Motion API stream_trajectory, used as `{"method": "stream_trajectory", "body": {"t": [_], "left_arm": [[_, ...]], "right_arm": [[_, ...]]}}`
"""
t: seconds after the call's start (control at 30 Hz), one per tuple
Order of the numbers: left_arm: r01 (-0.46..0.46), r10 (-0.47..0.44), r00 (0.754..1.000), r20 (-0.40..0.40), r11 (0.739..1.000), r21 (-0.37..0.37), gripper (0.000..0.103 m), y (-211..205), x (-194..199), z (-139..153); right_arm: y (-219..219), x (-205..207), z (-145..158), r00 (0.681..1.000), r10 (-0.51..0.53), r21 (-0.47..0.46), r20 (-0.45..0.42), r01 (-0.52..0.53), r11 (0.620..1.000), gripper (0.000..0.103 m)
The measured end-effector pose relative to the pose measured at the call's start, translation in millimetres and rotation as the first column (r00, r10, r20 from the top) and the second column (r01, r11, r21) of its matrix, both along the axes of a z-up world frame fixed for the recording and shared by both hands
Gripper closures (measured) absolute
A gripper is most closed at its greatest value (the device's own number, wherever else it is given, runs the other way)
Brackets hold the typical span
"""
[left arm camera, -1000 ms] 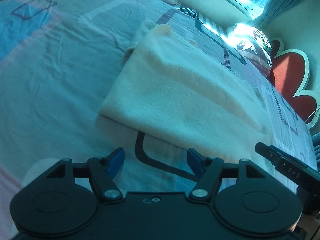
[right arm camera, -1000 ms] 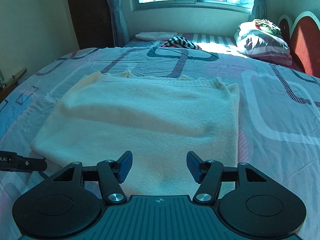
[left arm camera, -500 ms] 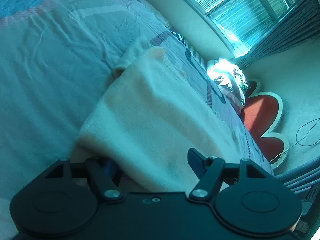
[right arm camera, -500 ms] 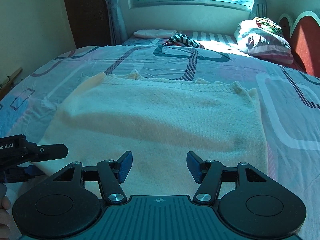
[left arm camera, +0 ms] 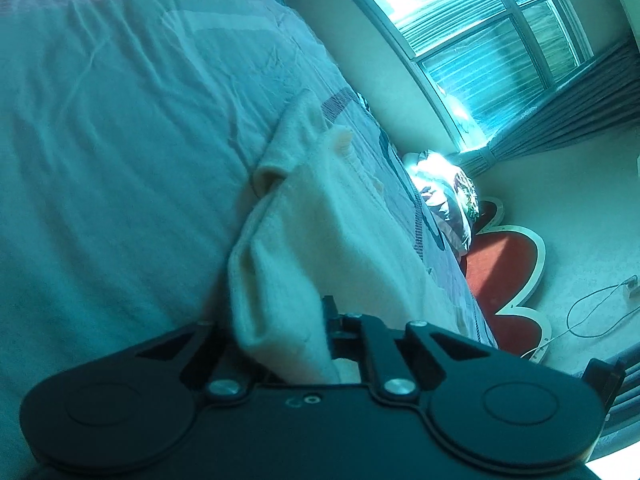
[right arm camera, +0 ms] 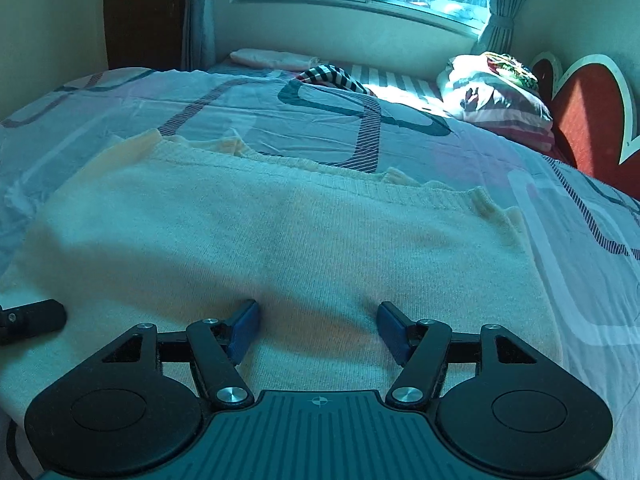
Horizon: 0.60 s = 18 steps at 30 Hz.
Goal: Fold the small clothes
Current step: 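Roll the left gripper and grasp the sweater's side edge, then fold the held side across the sweater with the left gripper, release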
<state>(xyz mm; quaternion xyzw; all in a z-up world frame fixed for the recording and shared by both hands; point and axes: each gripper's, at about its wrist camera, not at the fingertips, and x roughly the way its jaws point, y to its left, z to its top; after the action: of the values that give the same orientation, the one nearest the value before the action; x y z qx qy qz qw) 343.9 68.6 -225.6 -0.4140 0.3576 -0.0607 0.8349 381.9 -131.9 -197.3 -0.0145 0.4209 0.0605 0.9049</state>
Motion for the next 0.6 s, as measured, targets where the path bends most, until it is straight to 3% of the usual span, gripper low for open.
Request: {"method": "stream_trajectory", "body": {"t": [0.1,0.13,0.2,0.33,0.43,0.53,0.6], "left_arm": [[-0.002,0.002,1.000,0.006,1.000,0.009,0.095,-2,1,6],[-0.004,0.004,1.000,0.007,1.000,0.016,0.096,-3,1,7],[-0.011,0.011,1.000,0.007,1.000,0.028,0.096,-5,1,10],[-0.019,0.014,0.999,0.047,0.996,0.088,0.097,-15,-4,27],[0.001,-0.015,0.996,0.086,0.987,0.161,0.097,-27,-2,44],[0.026,-0.056,0.992,0.117,0.970,0.244,0.097,-43,0,62],[0.048,-0.095,0.985,0.144,0.953,0.298,0.097,-57,1,75]], "right_arm": [[-2,-6,7,0.999,-0.008,0.009,0.044,0.008,1.000,0.039],[2,-3,-3,1.000,0.018,-0.017,0.005,-0.018,1.000,0.039],[4,-7,-8,0.999,0.041,-0.042,0.034,-0.039,0.998,0.036],[-7,-4,-3,0.998,0.058,0.007,0.022,-0.058,0.998,0.035],[-18,-11,1,0.998,0.049,0.047,0.038,-0.051,0.998,0.035],[-19,-13,-5,0.994,0.105,0.019,0.029,-0.105,0.994,0.035],[-31,-13,3,0.996,0.079,0.099,0.032,-0.082,0.992,0.035]]}}
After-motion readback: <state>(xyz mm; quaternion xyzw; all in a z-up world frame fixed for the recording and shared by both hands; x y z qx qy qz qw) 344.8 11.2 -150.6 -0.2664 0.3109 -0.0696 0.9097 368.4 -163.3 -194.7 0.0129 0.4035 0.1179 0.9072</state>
